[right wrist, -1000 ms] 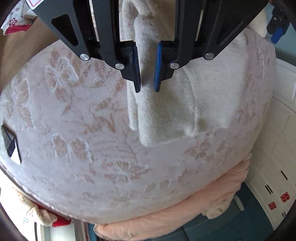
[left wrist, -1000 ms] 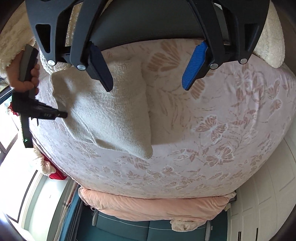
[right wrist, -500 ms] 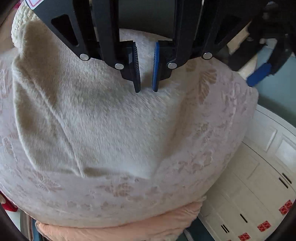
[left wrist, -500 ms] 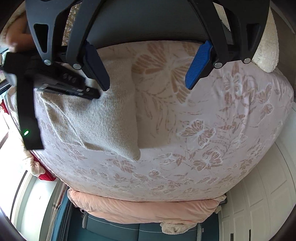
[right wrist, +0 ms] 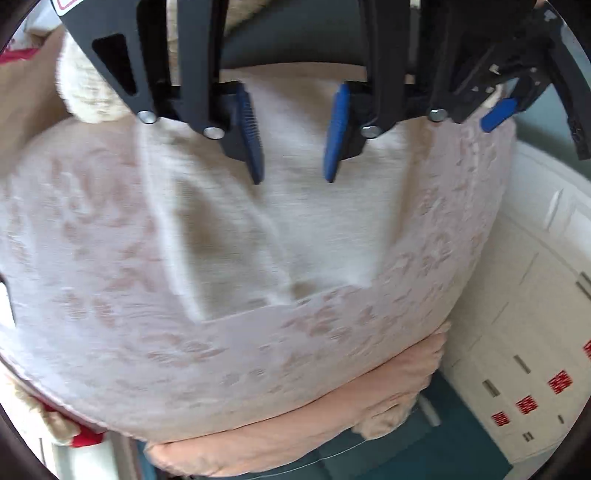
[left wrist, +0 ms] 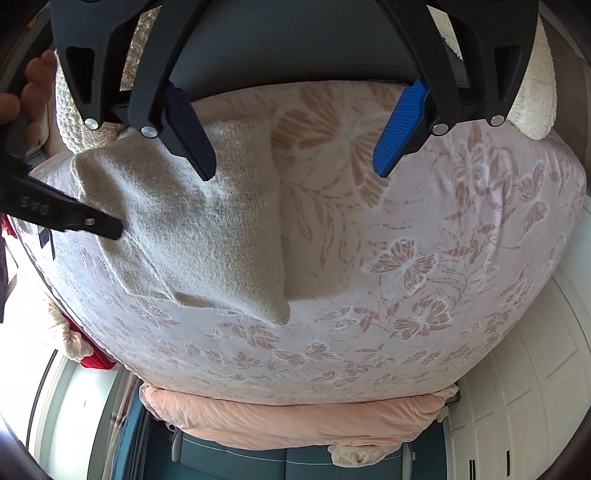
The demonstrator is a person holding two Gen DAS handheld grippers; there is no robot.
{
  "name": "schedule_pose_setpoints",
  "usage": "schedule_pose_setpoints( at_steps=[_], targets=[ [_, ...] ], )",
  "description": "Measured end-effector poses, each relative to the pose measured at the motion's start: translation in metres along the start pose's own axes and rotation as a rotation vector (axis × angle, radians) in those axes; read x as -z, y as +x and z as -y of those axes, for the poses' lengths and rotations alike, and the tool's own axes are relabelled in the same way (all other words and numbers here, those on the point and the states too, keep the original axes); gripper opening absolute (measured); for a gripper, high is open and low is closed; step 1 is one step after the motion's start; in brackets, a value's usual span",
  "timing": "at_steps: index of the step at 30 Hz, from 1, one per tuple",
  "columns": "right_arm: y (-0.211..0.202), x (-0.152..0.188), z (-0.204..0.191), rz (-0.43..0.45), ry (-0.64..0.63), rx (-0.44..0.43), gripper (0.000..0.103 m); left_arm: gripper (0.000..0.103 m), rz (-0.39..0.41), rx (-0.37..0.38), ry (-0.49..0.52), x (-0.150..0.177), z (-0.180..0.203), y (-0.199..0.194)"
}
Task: Fold small clothes
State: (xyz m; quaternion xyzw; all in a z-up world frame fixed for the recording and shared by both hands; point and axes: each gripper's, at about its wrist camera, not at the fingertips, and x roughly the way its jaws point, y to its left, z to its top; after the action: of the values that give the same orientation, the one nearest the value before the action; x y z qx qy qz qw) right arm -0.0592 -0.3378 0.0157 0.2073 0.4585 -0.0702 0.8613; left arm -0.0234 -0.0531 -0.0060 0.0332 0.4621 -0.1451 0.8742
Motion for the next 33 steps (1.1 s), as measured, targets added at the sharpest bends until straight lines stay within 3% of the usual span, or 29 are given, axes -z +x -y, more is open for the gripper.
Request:
schedule_pose_setpoints(
  at_steps=[1, 2, 4, 6, 8, 12, 14, 16, 18, 22, 24, 29, 31, 33],
  targets=[
    [-0.002, 0.004, 0.017, -0.010, 0.018, 0.057, 0.059, 0.084, -0.011, 0.006, 0.007, 0.001, 0.004, 0.003],
    [0.001, 0.011, 0.034, -0.039, 0.045, 0.082, 0.059, 0.084, -0.021, 0.015, 0.016, 0.001, 0.008, 0.006],
    [0.016, 0.026, 0.060, -0.106, 0.121, 0.051, 0.058, 0.084, -0.038, 0.029, 0.033, 0.002, 0.019, 0.010],
    [0.032, 0.038, 0.071, -0.130, 0.168, -0.039, 0.019, 0.085, -0.036, 0.052, 0.058, 0.001, 0.032, 0.010],
    [0.028, 0.039, 0.072, -0.085, 0.206, -0.069, 0.013, 0.087, -0.029, 0.064, 0.094, -0.001, 0.045, 0.007],
    [-0.014, 0.021, 0.059, 0.047, 0.122, -0.081, 0.013, 0.088, -0.006, 0.054, 0.165, -0.003, 0.061, 0.001],
    [0.001, 0.023, 0.066, -0.001, 0.106, -0.048, 0.013, 0.089, -0.008, 0.050, 0.170, -0.003, 0.064, 0.003],
    [0.046, 0.039, 0.079, -0.148, 0.090, 0.032, 0.015, 0.089, -0.030, 0.046, 0.162, -0.002, 0.066, 0.009],
    [0.057, 0.048, 0.082, -0.182, 0.135, 0.020, 0.018, 0.089, -0.062, 0.032, 0.157, -0.001, 0.067, 0.016],
    [0.011, 0.030, 0.065, -0.063, 0.119, 0.080, 0.031, 0.089, -0.073, -0.003, 0.165, 0.003, 0.063, 0.019],
    [-0.011, 0.020, 0.050, -0.002, 0.098, 0.093, 0.032, 0.089, -0.084, -0.011, 0.141, 0.003, 0.056, 0.021],
    [-0.026, -0.013, -0.027, 0.102, -0.134, 0.005, 0.032, 0.089, -0.115, -0.035, 0.076, 0.005, 0.040, 0.026],
    [0.004, -0.017, -0.049, 0.054, -0.203, -0.026, 0.031, 0.089, -0.122, -0.040, 0.053, 0.006, 0.034, 0.026],
    [0.067, -0.006, -0.057, -0.136, -0.221, -0.037, 0.031, 0.089, -0.126, -0.045, 0.040, 0.005, 0.030, 0.026]
  ],
)
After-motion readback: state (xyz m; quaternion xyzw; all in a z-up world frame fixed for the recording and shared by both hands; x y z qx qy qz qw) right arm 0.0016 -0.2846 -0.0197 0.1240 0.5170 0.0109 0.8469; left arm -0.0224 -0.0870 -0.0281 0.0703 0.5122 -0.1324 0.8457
